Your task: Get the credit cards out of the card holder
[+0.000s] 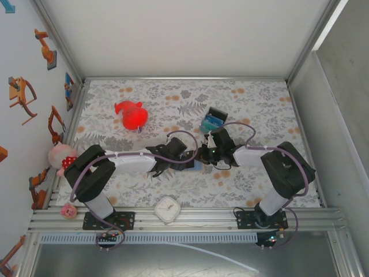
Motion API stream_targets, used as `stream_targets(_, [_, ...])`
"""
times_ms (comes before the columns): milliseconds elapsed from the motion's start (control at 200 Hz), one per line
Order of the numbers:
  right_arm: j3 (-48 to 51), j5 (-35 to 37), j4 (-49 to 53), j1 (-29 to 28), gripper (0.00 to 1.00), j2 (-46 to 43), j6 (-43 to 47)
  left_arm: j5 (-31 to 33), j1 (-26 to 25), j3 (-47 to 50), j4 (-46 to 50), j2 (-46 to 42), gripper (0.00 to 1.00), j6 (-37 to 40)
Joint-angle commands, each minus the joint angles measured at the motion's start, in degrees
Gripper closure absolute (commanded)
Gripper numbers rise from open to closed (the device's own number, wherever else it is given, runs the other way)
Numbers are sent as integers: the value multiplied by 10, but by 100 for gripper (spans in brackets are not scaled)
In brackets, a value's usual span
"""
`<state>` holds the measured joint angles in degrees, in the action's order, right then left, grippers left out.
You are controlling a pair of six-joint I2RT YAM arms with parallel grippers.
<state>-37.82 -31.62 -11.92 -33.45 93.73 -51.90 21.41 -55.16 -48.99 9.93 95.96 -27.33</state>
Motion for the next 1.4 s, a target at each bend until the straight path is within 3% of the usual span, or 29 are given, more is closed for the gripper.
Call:
stream_targets(0, [13,-28,-68,3,84,5,-29,5,-4,-1,38,21,3,-2])
stream_targets(361, [20,-49,-144,1,82,61,-59,5,-7,1,39,21,3,-12])
stream_targets(476, [18,-46,-139,1,88,65,-55,6,-7,1,41,19,3,-15])
stream_targets(606, [16,-28,-94,2,100,48,-33,10,-7,5,43,10,3,-20])
stream_targets(886, [0,26,46,3,100,-19,35,24,-4,1,52,5,3,-21])
stream_targets(1392, [-55,61,191,7,100,-116,139,54,-2,-23,67,-44,3,-21])
